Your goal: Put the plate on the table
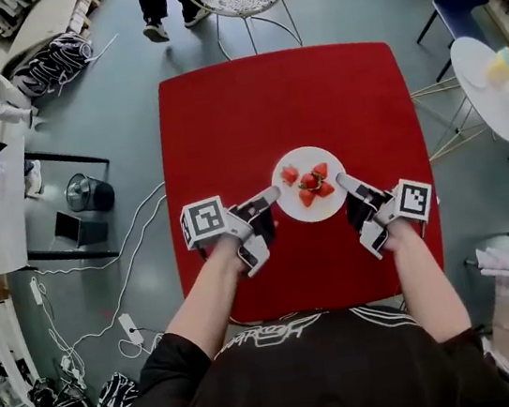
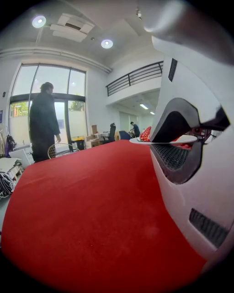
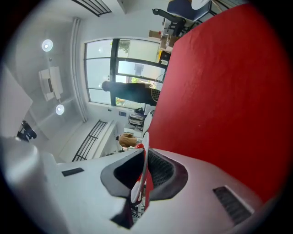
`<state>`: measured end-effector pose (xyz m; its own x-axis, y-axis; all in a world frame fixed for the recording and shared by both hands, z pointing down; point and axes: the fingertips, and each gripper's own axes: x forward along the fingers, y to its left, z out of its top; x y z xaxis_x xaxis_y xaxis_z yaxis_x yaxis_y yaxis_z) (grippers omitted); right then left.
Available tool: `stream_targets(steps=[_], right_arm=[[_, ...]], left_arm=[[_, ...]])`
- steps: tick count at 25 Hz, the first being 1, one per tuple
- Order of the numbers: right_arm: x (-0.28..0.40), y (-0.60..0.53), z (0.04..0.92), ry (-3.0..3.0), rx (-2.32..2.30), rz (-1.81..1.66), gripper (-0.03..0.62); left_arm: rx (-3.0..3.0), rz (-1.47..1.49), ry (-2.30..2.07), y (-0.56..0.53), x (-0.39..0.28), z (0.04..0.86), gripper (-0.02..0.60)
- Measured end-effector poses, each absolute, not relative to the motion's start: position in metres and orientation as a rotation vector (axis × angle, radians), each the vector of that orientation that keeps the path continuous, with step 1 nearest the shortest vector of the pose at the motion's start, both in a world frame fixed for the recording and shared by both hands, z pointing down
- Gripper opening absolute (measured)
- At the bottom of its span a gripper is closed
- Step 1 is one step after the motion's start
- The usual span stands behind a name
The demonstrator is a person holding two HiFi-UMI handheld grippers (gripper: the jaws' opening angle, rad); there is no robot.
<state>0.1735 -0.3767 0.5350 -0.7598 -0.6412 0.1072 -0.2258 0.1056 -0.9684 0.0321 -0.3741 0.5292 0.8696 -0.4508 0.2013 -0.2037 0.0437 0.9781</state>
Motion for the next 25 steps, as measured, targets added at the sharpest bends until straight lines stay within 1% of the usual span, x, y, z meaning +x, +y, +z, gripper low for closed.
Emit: stream_targets(steps=[9,17,25], right_arm=[[0.170,-0.390,0.580,2.002,-0.933,-1.787,0.018],[0.172,-0.393,0.597,2.044,-0.985,-1.832,0.018],[0.168,-0.393,0.594,2.051,-0.949,-1.867,0.018]], left_arm=[[1.507,-0.202,-0.549,-0.387,0.029,0.567,0.014],[1.448,-0.153,-0.614,-0.388,0.028,0.592,0.015],[1.398,-0.110,-0.658,-0.385,0.026,0.603,0.020]])
